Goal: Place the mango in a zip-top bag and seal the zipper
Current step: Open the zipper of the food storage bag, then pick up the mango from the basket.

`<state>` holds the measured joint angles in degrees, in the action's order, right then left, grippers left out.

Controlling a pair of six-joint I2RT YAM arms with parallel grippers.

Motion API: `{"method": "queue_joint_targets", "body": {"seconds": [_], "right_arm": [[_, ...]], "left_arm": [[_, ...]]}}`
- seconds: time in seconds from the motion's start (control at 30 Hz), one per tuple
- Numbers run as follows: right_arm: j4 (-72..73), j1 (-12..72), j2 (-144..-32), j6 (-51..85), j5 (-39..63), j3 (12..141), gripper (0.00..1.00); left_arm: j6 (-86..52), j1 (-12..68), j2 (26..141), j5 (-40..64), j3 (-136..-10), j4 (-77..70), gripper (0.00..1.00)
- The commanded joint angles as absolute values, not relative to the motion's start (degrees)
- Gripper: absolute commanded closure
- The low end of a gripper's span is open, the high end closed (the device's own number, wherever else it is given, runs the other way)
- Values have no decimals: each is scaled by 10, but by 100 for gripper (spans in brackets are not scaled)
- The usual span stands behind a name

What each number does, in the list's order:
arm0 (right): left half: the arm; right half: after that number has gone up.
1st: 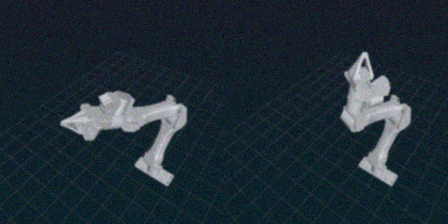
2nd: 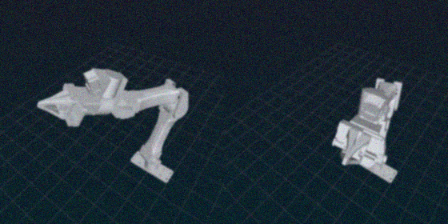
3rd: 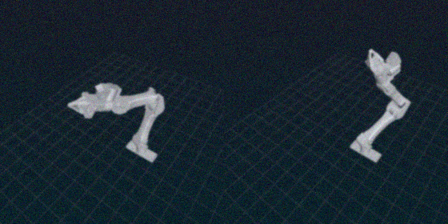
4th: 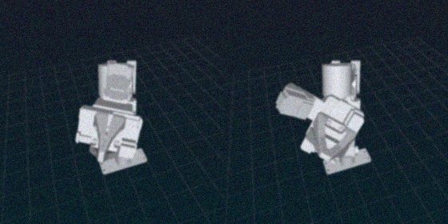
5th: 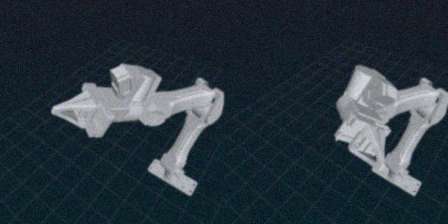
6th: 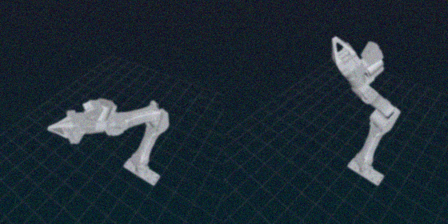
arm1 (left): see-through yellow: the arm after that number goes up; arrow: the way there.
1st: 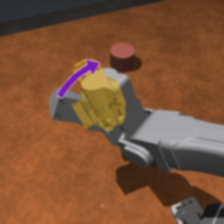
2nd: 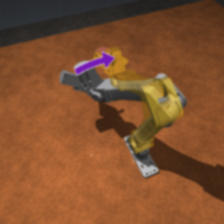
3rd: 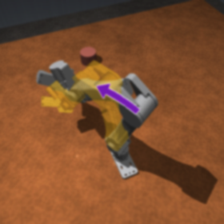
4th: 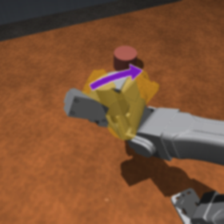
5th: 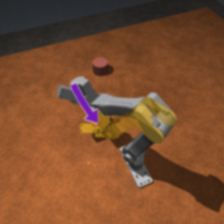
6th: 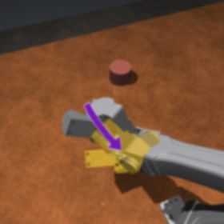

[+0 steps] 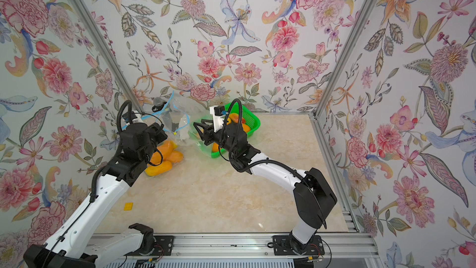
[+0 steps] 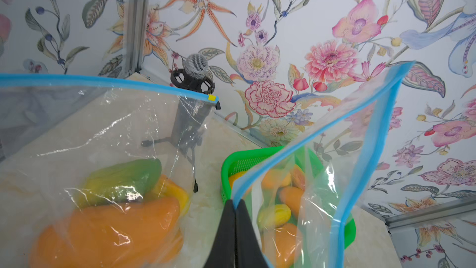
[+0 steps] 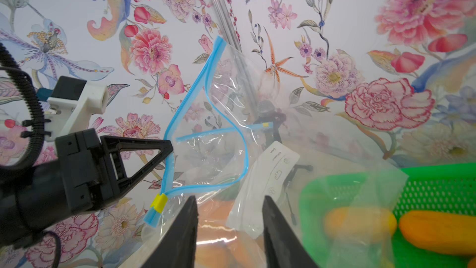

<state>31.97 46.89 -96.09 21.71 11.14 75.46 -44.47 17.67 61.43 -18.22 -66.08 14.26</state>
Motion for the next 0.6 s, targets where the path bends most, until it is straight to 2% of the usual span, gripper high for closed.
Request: {"method": "queue_joint_targets", "body": {"seconds": [0.0,0.07,0.17,0.23,0.27,0.4,0.57], "right_arm": [[278,457,-958,203,246,803,40],[284,446,-936,205,266,791,33],[277,422,-893,193,228,739,23],[208,398,-881,150,195,727,16],[167,389,-885,118,177,733,15],[-1,374,-941,-65,86,785,6],[-79,326,-1031,-152,105,852,3]], "left_arm": [[-326,173,624,-233,-743,192,100],[-296,173,649,-202,-770,201,100],[-267,175,678,-135,-766,176,100],[-261,175,694,-100,-758,157,100],[-255,175,701,-77,-755,150,100],[-235,187,730,-51,-752,142,100],[-225,192,744,-12,-730,117,100]]}}
